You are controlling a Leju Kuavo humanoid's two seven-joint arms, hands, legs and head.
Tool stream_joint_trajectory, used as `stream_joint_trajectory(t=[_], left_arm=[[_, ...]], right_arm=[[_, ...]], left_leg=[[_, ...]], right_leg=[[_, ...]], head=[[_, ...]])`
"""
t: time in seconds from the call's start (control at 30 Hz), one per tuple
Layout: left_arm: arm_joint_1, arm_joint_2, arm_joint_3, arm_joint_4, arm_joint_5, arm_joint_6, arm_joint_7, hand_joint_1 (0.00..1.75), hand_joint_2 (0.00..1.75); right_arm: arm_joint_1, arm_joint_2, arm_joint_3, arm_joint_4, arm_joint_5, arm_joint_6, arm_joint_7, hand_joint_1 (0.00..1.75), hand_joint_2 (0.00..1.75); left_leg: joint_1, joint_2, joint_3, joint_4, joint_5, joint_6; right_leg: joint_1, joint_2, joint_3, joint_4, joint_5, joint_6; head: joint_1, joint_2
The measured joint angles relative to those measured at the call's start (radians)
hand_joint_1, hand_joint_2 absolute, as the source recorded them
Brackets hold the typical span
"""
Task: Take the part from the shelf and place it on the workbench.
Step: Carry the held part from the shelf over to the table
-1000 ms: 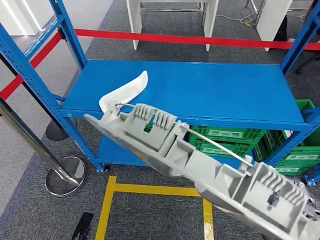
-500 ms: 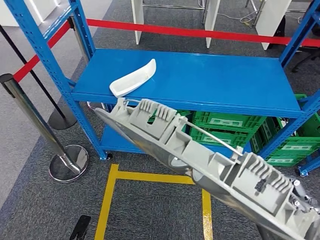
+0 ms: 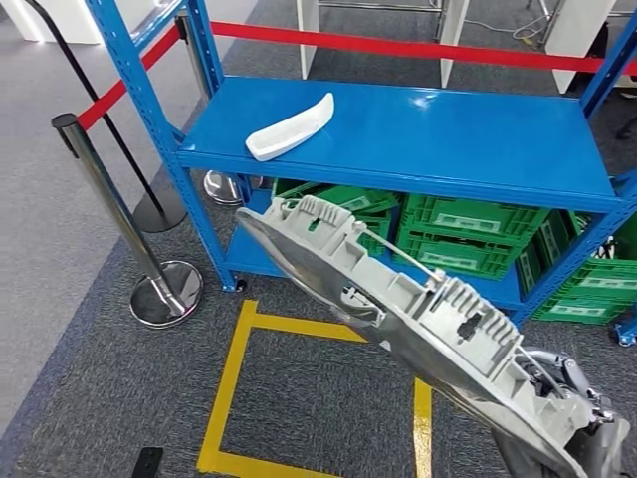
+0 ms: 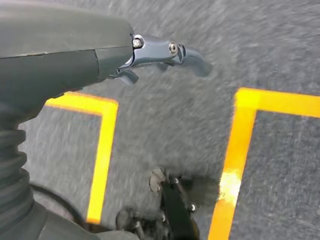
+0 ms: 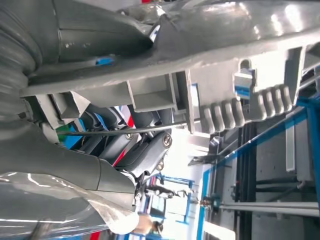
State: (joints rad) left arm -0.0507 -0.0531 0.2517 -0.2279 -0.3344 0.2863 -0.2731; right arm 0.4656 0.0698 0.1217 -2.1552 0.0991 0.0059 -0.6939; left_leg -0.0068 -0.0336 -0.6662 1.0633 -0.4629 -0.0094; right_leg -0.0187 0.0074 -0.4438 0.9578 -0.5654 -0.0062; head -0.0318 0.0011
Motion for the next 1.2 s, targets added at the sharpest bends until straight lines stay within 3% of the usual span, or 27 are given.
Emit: stream_joint_trajectory(t=[0.07, 0.1, 0.13, 0.17, 0.23, 0.27, 0.33, 0.37, 0.4, 0.47, 0.53, 0.6, 0.63, 0.67, 0.7, 0.77, 0.8, 0.87, 0.93, 0.97, 1.0, 1.07, 1.13, 1.17, 1.2], left_arm=[[0.002, -0.003, 0.005, 0.001, -0.001, -0.007, -0.015, 0.00, 1.75], [0.001, -0.004, 0.007, 0.001, -0.004, -0.009, -0.018, 0.00, 1.75], [0.001, -0.005, 0.009, 0.001, -0.007, -0.011, -0.020, 0.00, 1.75], [0.001, -0.005, 0.010, 0.001, -0.009, -0.014, -0.020, 0.00, 1.75], [0.001, -0.005, 0.012, 0.001, -0.012, -0.027, -0.023, 0.00, 1.75], [0.000, -0.005, 0.013, 0.001, -0.012, -0.034, -0.026, 0.00, 1.75], [-0.002, -0.005, 0.013, 0.001, -0.013, -0.044, -0.032, 0.00, 1.75], [-0.002, -0.004, 0.014, 0.001, -0.014, -0.045, -0.034, 0.00, 1.75], [-0.001, -0.004, 0.014, 0.001, -0.015, -0.046, -0.035, 0.00, 1.75], [0.001, -0.005, 0.015, 0.001, -0.015, -0.046, -0.036, 0.00, 1.75], [0.000, -0.005, 0.016, 0.002, -0.015, -0.047, -0.036, 0.00, 1.75], [-0.001, -0.005, 0.016, 0.002, -0.015, -0.048, -0.036, 0.00, 1.75], [-0.001, -0.006, 0.016, 0.002, -0.015, -0.048, -0.036, 0.00, 1.75], [-0.001, -0.006, 0.016, 0.002, -0.015, -0.049, -0.037, 0.00, 1.75], [-0.001, -0.006, 0.017, 0.002, -0.015, -0.053, -0.040, 0.00, 1.75], [-0.002, -0.006, 0.020, 0.002, -0.012, -0.066, -0.054, 0.00, 1.75], [-0.003, -0.006, 0.023, 0.002, -0.008, -0.074, -0.063, 0.00, 1.75], [-0.006, -0.007, 0.032, 0.002, 0.000, -0.081, -0.078, 0.00, 1.75], [-0.006, -0.007, 0.039, 0.002, 0.000, -0.085, -0.088, 0.00, 1.75], [-0.006, -0.008, 0.040, 0.002, -0.003, -0.088, -0.091, 0.00, 1.75], [-0.006, -0.010, 0.041, 0.002, -0.007, -0.093, -0.092, 0.00, 1.75], [-0.009, -0.014, 0.041, 0.002, -0.012, -0.108, -0.093, 0.00, 1.75], [-0.010, -0.019, 0.041, 0.002, -0.016, -0.121, -0.093, 0.00, 1.75], [-0.010, -0.021, 0.041, 0.002, -0.018, -0.126, -0.093, 0.00, 1.75], [-0.009, -0.022, 0.041, 0.002, -0.020, -0.131, -0.093, 0.00, 1.75]], right_arm=[[0.008, -0.004, 0.003, 0.003, -0.001, -0.003, 0.000, 1.75, 1.75], [0.010, -0.007, 0.006, 0.006, -0.001, -0.005, 0.000, 1.75, 1.75], [0.011, -0.010, 0.008, 0.008, 0.000, -0.007, 0.000, 1.75, 1.75], [0.012, -0.013, 0.011, 0.010, 0.000, -0.010, 0.000, 1.75, 1.75], [0.012, -0.018, 0.018, 0.011, 0.001, -0.015, 0.000, 1.75, 1.75], [0.012, -0.021, 0.022, 0.011, 0.001, -0.017, 0.000, 1.75, 1.75], [0.012, -0.025, 0.027, 0.011, 0.002, -0.017, 0.000, 1.75, 1.75], [0.011, -0.027, 0.029, 0.011, 0.002, -0.017, 0.000, 1.75, 1.75], [0.010, -0.030, 0.030, 0.011, 0.002, -0.017, 0.000, 1.75, 1.75], [0.010, -0.034, 0.032, 0.012, 0.002, -0.017, 0.000, 1.75, 1.75], [0.011, -0.039, 0.034, 0.012, 0.002, -0.017, 0.000, 1.75, 1.75], [0.012, -0.043, 0.035, 0.013, 0.002, -0.017, 0.000, 1.75, 1.75], [0.011, -0.045, 0.036, 0.014, 0.002, -0.017, 0.000, 1.75, 1.75], [0.011, -0.047, 0.037, 0.015, 0.002, -0.017, 0.000, 1.75, 1.75], [0.011, -0.049, 0.038, 0.015, 0.002, -0.018, 0.000, 1.75, 1.75], [0.011, -0.052, 0.043, 0.015, 0.001, -0.023, 0.000, 1.75, 1.75], [0.011, -0.053, 0.045, 0.015, 0.000, -0.027, 0.000, 1.75, 1.75], [0.011, -0.056, 0.050, 0.015, 0.000, -0.033, 0.000, 1.75, 1.75], [0.011, -0.059, 0.055, 0.015, 0.006, -0.042, 0.000, 1.75, 1.75], [0.012, -0.061, 0.059, 0.014, 0.011, -0.047, 0.000, 1.75, 1.75], [0.014, -0.063, 0.064, 0.013, 0.014, -0.053, 0.000, 1.75, 1.75], [0.021, -0.068, 0.071, 0.010, 0.017, -0.062, -0.001, 1.75, 1.75], [0.024, -0.073, 0.074, 0.008, 0.016, -0.068, 0.000, 1.75, 1.75], [0.023, -0.076, 0.077, 0.008, 0.017, -0.069, 0.000, 1.75, 1.75], [0.022, -0.078, 0.080, 0.009, 0.017, -0.070, 0.000, 1.75, 1.75]], left_leg=[[0.007, 0.017, -0.020, 0.121, -0.103, -0.013], [0.011, 0.020, -0.025, 0.183, -0.130, -0.018], [0.014, 0.022, -0.020, 0.224, -0.130, -0.023], [0.017, 0.025, -0.002, 0.232, -0.107, -0.025], [0.021, 0.045, 0.079, 0.142, -0.051, -0.026], [0.018, 0.065, 0.131, 0.066, -0.045, -0.023], [0.009, 0.094, 0.198, -0.052, -0.062, -0.010], [0.005, 0.093, 0.205, -0.076, -0.070, -0.003], [0.003, 0.085, 0.198, -0.085, -0.067, 0.007], [0.005, 0.069, 0.179, -0.093, -0.050, 0.024], [0.004, 0.054, 0.155, -0.095, -0.027, 0.041], [-0.003, 0.034, 0.126, -0.093, -0.006, 0.049], [-0.006, 0.024, 0.111, -0.092, 0.004, 0.050], [-0.008, 0.013, 0.098, -0.090, 0.013, 0.050], [-0.009, 0.001, 0.086, -0.088, 0.021, 0.048], [-0.010, -0.023, 0.065, -0.080, 0.035, 0.043], [-0.011, -0.035, 0.056, -0.075, 0.042, 0.039], [-0.013, -0.057, 0.039, -0.066, 0.059, 0.032], [-0.014, -0.072, 0.027, -0.063, 0.070, 0.023], [-0.016, -0.062, 0.019, -0.052, 0.060, 0.018], [-0.016, -0.042, 0.008, -0.024, 0.037, 0.011], [-0.010, 0.007, -0.030, 0.091, -0.041, -0.003], [0.001, 0.024, -0.060, 0.209, -0.091, -0.013], [0.005, 0.027, -0.054, 0.223, -0.089, -0.015], [0.008, 0.030, -0.028, 0.197, -0.070, -0.016]], right_leg=[[0.002, -0.024, -0.023, 0.002, 0.019, -0.005], [0.002, -0.036, -0.034, 0.005, 0.028, -0.005], [0.002, -0.048, -0.047, 0.010, 0.037, -0.004], [0.002, -0.059, -0.062, 0.017, 0.045, -0.002], [0.002, -0.079, -0.091, 0.035, 0.056, 0.005], [0.003, -0.088, -0.103, 0.042, 0.061, 0.009], [0.005, -0.107, -0.116, 0.049, 0.073, 0.021], [0.006, -0.118, -0.120, 0.049, 0.081, 0.028], [0.005, -0.126, -0.124, 0.048, 0.087, 0.034], [0.002, -0.100, -0.138, 0.062, 0.065, 0.044], [0.000, -0.040, -0.169, 0.146, -0.019, 0.047], [0.003, -0.013, -0.203, 0.279, -0.097, 0.044], [0.006, -0.010, -0.208, 0.322, -0.105, 0.041], [0.008, -0.009, -0.197, 0.330, -0.091, 0.037], [0.010, -0.005, -0.167, 0.299, -0.059, 0.034], [0.009, 0.033, -0.069, 0.158, -0.006, 0.026], [0.007, 0.057, -0.022, 0.086, 0.000, 0.024], [0.006, 0.080, 0.021, 0.011, -0.013, 0.021], [0.004, 0.054, 0.015, 0.003, -0.012, 0.016], [0.002, 0.040, 0.011, 0.003, -0.009, 0.012], [-0.001, 0.023, 0.009, 0.002, -0.005, 0.007], [-0.001, -0.009, 0.001, 0.002, -0.001, 0.002], [0.001, -0.042, -0.006, 0.004, 0.000, 0.001], [0.001, -0.056, -0.007, 0.005, 0.001, 0.001], [0.001, -0.070, -0.006, 0.006, 0.000, 0.001]], head=[[-0.004, 0.000], [-0.004, 0.000], [-0.004, 0.000], [-0.004, 0.000], [-0.004, 0.000], [-0.004, 0.000], [-0.003, 0.000], [-0.003, 0.000], [-0.002, 0.000], [-0.001, 0.000], [0.001, 0.000], [0.001, 0.000], [0.001, 0.000], [0.001, 0.000], [0.000, 0.000], [0.001, 0.000], [0.000, 0.000], [0.000, 0.000], [-0.001, 0.000], [-0.004, 0.000], [-0.008, 0.000], [-0.017, 0.000], [-0.018, 0.000], [-0.019, 0.000], [-0.019, 0.000]])
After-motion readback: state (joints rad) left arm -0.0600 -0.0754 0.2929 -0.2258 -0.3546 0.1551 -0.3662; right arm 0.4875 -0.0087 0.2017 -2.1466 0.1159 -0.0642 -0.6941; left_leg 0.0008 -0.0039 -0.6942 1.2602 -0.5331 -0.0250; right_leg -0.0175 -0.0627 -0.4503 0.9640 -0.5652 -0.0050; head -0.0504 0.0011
